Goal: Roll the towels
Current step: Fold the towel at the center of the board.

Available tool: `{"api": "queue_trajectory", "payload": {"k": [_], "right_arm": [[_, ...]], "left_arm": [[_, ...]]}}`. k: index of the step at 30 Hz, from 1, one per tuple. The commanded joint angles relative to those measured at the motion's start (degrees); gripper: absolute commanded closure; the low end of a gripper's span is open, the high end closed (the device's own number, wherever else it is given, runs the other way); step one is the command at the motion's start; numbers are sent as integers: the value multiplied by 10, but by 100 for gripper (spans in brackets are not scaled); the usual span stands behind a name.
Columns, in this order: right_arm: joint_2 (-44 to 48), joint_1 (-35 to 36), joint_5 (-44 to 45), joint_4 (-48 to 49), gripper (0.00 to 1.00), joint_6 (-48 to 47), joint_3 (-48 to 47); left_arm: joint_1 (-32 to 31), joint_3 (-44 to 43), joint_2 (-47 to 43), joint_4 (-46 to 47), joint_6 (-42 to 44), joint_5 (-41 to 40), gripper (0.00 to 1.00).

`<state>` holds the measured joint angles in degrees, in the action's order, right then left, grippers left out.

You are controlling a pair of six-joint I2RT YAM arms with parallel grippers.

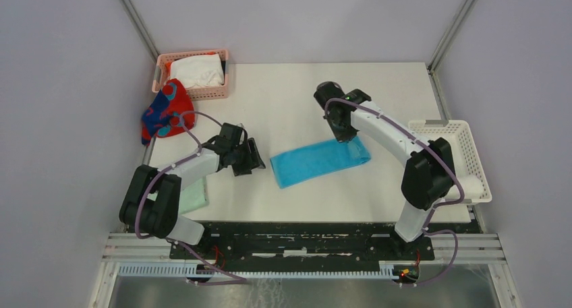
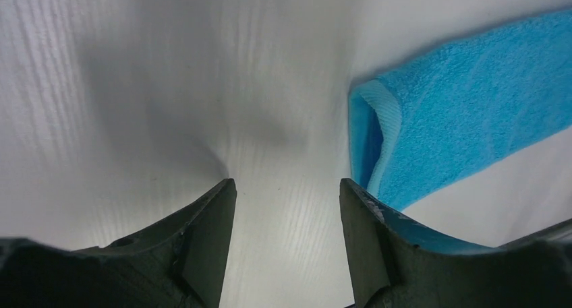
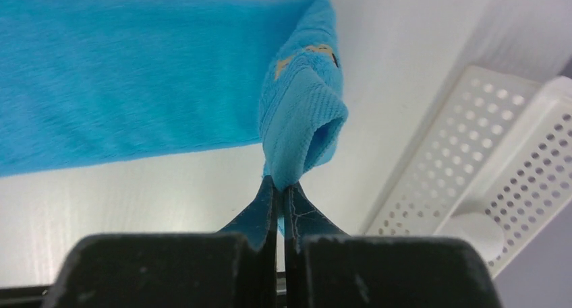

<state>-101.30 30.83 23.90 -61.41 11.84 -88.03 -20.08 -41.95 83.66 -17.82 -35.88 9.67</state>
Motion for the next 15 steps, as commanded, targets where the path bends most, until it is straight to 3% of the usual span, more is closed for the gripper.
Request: {"api": "queue_trajectory", "payload": {"k": [1,9,15], "right_arm": [[-12,60,-65,-9,100,25,-48],[-100,160,-100,-22,100,60,-142],[-152,205,-118,-32,100,73,-204]], "left_arm": [[-14,11,-3,99,-63,51,36],[-43,28,39,151,-90,57,41],[-60,31,60,169,-101,58,53]]}}
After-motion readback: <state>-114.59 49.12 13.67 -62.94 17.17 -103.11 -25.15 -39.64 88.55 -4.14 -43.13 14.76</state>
